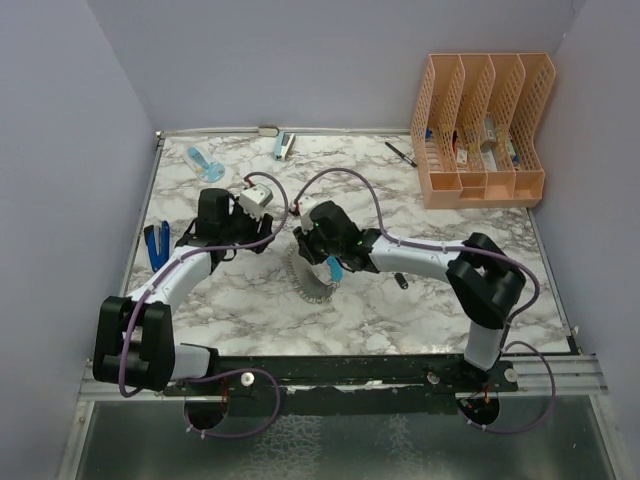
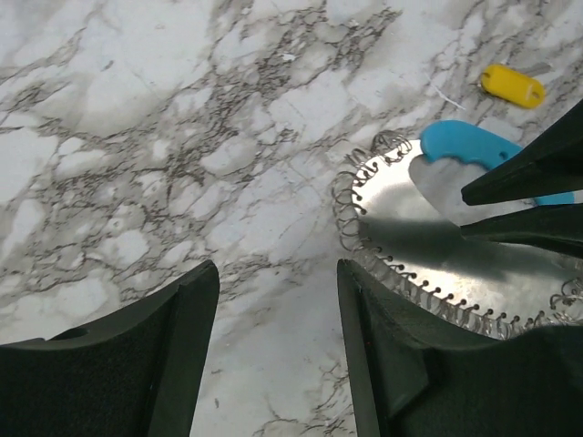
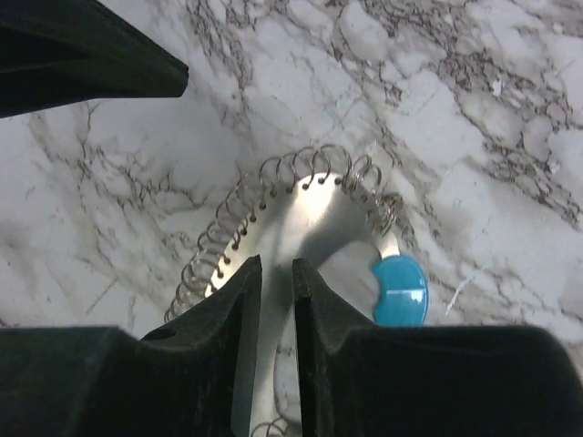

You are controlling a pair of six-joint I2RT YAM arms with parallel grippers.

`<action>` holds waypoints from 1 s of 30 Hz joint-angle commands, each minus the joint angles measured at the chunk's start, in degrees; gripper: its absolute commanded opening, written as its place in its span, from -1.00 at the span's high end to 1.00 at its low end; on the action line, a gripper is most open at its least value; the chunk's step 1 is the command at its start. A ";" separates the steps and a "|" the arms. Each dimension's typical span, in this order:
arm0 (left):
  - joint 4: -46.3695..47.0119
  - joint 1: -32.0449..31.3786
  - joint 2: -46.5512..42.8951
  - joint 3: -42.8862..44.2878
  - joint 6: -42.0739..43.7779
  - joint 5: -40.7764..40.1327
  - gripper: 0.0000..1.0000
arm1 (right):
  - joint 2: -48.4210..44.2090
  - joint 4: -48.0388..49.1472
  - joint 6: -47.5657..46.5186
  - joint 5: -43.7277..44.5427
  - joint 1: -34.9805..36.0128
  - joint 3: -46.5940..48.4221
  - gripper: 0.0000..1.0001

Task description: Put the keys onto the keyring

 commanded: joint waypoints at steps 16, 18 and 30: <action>2.30 7.78 -0.41 -1.15 -3.93 2.70 -0.15 | 18.33 2.73 -5.63 8.60 0.20 18.14 0.64; 2.29 7.94 0.00 -1.06 -3.95 3.11 -0.15 | 18.87 1.74 -5.52 8.95 0.16 18.61 0.65; 2.08 8.92 0.04 -1.02 -4.09 4.15 -0.14 | 19.14 -0.96 -2.30 8.73 -0.92 17.96 0.70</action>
